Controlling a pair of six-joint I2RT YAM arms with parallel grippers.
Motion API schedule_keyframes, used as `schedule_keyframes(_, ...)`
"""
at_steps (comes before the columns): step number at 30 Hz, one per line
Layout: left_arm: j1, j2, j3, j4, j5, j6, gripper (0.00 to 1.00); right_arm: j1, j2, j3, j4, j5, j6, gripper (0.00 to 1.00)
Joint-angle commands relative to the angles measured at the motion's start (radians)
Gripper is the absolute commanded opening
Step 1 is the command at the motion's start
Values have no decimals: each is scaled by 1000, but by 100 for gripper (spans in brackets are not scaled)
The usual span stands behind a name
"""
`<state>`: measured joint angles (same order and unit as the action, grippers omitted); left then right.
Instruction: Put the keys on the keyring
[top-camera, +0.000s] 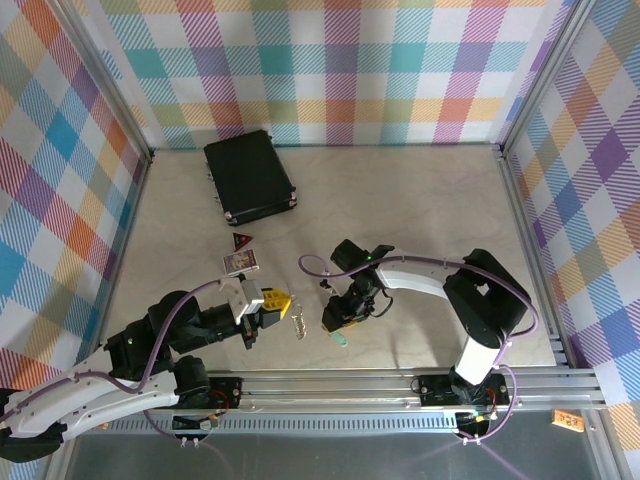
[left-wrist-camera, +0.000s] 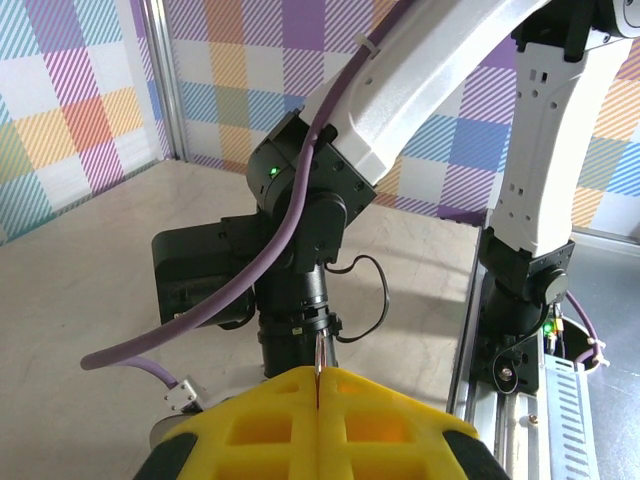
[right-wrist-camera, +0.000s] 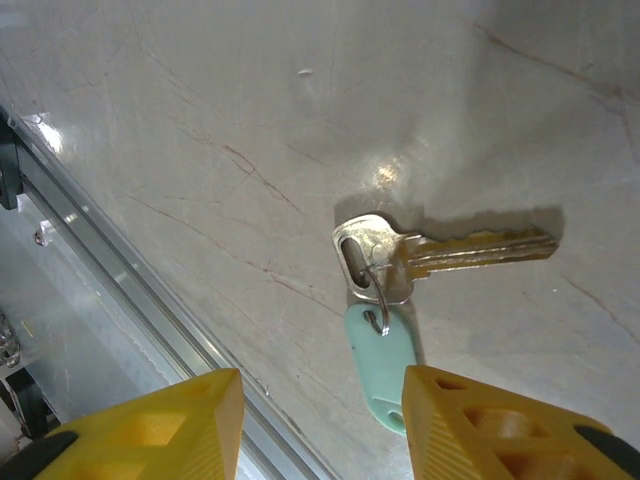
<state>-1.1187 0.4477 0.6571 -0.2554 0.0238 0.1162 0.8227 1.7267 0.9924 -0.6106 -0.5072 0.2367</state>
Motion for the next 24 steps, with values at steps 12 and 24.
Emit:
schedule_keyframes(12,-7,-14,-17,79,16,-22,0,-8,49,-8,63,-36,-46,38)
schedule_keyframes(24,-7,-18,-24,87,16,-25,0,-8,66,-4,61,-36,-57,35)
